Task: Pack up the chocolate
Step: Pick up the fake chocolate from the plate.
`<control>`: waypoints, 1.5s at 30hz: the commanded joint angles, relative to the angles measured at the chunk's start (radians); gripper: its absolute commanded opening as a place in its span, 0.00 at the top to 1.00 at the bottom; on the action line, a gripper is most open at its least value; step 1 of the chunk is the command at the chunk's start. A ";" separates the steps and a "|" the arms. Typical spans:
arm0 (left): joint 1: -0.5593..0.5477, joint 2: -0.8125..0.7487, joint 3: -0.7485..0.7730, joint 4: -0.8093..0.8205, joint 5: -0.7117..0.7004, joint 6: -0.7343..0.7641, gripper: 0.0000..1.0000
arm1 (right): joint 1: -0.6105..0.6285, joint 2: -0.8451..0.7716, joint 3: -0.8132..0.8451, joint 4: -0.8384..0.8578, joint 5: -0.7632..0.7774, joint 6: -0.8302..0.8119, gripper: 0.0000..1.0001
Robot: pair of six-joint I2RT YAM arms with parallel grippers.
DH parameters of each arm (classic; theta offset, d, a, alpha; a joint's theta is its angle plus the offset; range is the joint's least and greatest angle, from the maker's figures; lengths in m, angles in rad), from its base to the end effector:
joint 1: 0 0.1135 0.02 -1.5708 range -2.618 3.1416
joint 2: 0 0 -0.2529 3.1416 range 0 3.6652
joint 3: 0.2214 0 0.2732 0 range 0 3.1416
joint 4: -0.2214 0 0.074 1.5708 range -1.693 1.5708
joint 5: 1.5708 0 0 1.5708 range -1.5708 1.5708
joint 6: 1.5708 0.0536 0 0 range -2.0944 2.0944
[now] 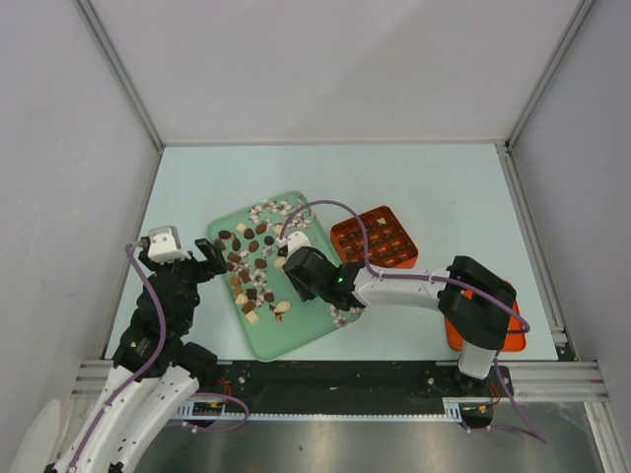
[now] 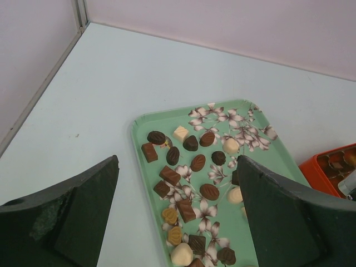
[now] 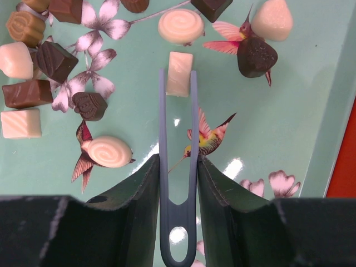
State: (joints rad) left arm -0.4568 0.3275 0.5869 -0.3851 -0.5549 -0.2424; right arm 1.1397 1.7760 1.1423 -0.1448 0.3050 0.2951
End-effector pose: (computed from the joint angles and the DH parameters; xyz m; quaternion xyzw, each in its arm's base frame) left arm 0.1393 -0.0370 0.3062 -0.1029 0.7367 -0.0248 0.6679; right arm 0.1863 0.3666 0.1638 -0.3203 0.8558 0.1451 0.3795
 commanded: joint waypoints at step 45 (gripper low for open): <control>0.010 -0.005 -0.001 0.011 0.010 0.017 0.08 | -0.466 -0.513 -0.222 -0.300 0.053 0.001 0.91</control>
State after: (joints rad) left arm -0.4568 0.3260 0.5869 -0.3851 -0.5537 -0.2424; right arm 0.7311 1.3098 0.9497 -0.4408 0.3920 0.2810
